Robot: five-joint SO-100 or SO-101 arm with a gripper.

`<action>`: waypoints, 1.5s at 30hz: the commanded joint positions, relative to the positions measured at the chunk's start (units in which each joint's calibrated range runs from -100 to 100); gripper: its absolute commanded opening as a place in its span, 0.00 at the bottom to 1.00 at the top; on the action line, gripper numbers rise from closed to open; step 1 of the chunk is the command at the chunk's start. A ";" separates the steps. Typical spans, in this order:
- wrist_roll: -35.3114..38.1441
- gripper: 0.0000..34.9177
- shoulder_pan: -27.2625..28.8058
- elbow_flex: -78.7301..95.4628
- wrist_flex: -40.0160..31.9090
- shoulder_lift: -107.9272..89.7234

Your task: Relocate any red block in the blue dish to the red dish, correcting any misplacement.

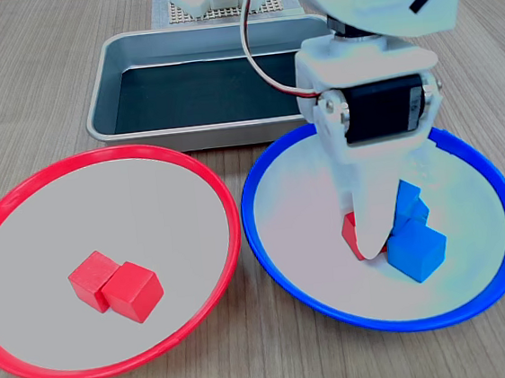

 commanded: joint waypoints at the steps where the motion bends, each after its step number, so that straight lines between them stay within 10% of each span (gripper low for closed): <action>1: 0.15 0.40 -0.33 -0.13 -1.20 -0.11; 45: 0.88 0.12 -0.80 2.96 -2.44 -2.76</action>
